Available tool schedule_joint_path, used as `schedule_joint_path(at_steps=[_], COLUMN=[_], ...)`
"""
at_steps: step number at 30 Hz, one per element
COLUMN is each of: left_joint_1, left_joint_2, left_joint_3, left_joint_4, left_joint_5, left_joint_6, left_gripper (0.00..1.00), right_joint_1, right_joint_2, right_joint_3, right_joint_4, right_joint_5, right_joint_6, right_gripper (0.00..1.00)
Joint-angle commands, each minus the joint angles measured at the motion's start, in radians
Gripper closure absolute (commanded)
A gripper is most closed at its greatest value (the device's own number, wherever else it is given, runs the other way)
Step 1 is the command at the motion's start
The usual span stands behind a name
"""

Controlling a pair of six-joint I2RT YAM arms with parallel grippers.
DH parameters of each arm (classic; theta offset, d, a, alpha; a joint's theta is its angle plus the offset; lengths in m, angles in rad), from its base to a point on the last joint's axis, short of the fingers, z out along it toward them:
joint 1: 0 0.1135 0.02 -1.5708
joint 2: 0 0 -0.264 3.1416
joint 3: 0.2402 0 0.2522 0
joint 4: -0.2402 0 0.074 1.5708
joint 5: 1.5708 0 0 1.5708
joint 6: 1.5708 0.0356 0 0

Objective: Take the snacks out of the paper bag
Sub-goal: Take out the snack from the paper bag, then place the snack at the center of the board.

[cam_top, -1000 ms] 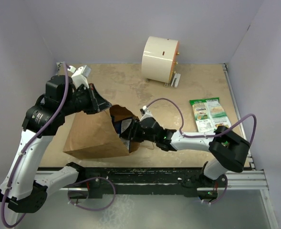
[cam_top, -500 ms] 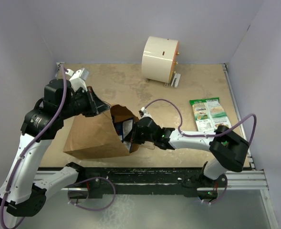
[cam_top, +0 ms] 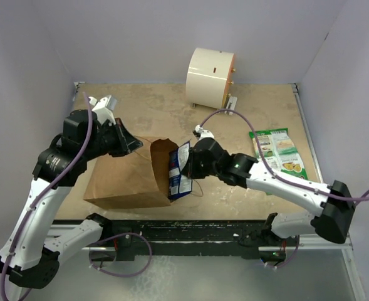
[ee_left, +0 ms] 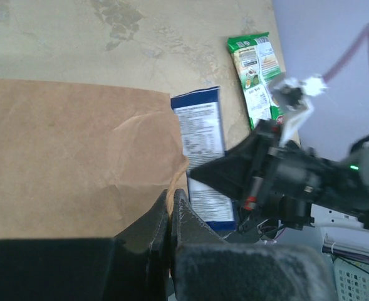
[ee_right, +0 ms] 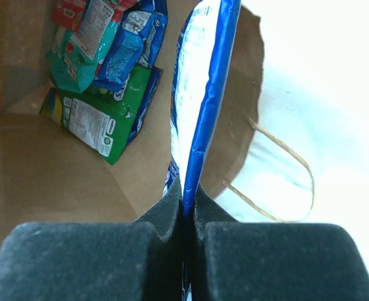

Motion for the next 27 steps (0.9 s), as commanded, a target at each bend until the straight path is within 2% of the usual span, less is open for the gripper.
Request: schedule_joint_path(at_steps=[1, 8, 14, 22, 27], left_joint_1=[-0.003, -0.003, -0.002, -0.003, -0.003], left_joint_2=[0.002, 0.028, 0.044, 0.075, 0.097], left_joint_3=[-0.015, -0.017, -0.007, 0.007, 0.010], left_joint_4=[0.082, 0.071, 0.043, 0.045, 0.061], left_joint_5=[-0.034, 0.005, 0.059, 0.085, 0.039], left_joint_6=[0.009, 0.039, 0.075, 0.110, 0.173], left_gripper=[1.00, 1.00, 1.00, 1.00, 1.00], right_joint_1=[-0.010, -0.100, -0.273, -0.647, -0.933], right_joint_2=[-0.129, -0.261, -0.278, -0.162, -0.189], right_joint_3=[0.098, 0.182, 0.208, 0.189, 0.108], right_joint_4=[-0.230, -0.429, -0.471, -0.394, -0.311], right_joint_5=[0.148, 0.300, 0.357, 0.257, 0.152], right_joint_6=[-0.147, -0.228, -0.282, -0.265, -0.189], right_gripper=[1.00, 1.00, 1.00, 1.00, 1.00])
